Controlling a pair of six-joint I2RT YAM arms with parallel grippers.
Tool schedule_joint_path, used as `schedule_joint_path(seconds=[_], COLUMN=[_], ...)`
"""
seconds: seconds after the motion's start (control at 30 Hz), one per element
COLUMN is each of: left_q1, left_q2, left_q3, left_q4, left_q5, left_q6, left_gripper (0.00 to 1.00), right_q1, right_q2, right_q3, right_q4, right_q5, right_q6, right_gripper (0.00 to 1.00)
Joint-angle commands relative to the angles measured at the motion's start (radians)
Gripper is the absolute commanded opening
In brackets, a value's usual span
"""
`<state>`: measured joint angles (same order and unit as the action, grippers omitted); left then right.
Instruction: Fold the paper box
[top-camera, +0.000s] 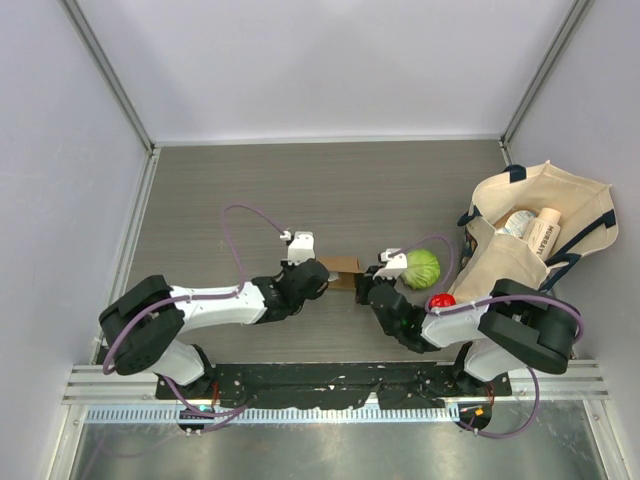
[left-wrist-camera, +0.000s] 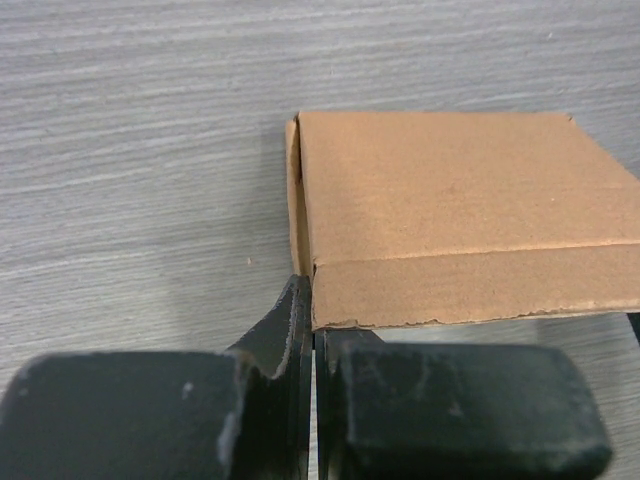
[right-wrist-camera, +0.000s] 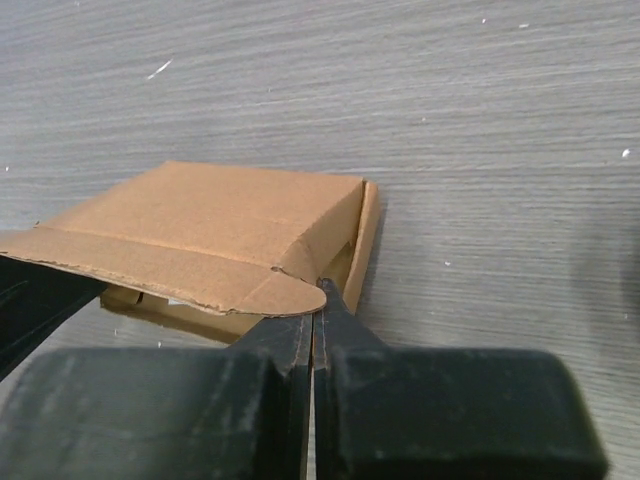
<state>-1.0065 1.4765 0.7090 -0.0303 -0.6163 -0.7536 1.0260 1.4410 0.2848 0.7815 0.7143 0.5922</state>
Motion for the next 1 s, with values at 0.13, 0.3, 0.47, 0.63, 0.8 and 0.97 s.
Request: schedule_joint_path(seconds=[0.13,0.3,0.47,0.63,0.8,0.97], left_q1=[-0.014,-0.018,-0.021,-0.023,-0.023,-0.024], left_q2=[-0.019,-0.002,0.005,0.016,0.025,0.01], left_q3=[-0.046,-0.04,-0.028,-0.003,0.014,0.014], left_q4=[-0.008,-0.008,-0.017,-0.042,-0.069,-0.079], left_q5=[-0.037,-0.039,-0.042,-0.043,-0.034,-0.036], left_q6=[0.005,0.002,0.002,0.011,0.016,0.011], left_gripper=[0.0,0.0,0.0,0.0,0.0,0.0], right_q1=[0.016,0.019,0.017,-0.064,-0.282,-0.276], right_q2=[-0.143,-0.322,-0.528,-0.551,-0.285,-0.139], right_q3=[0.008,0.079,0.047,0.27,0.457,0.496], right_q4=[-0.215,-0.716,-0.912,-1.067,-1.024,-0.901], right_q5=[-0.053,-0.101,-0.222,-0.211,-0.501,-0.564], right_q6=[0.004,0.105,0.204,0.172,0.058,-0.009], right_gripper=[0.2,0.41,0.51,0.65,0.69,0.71])
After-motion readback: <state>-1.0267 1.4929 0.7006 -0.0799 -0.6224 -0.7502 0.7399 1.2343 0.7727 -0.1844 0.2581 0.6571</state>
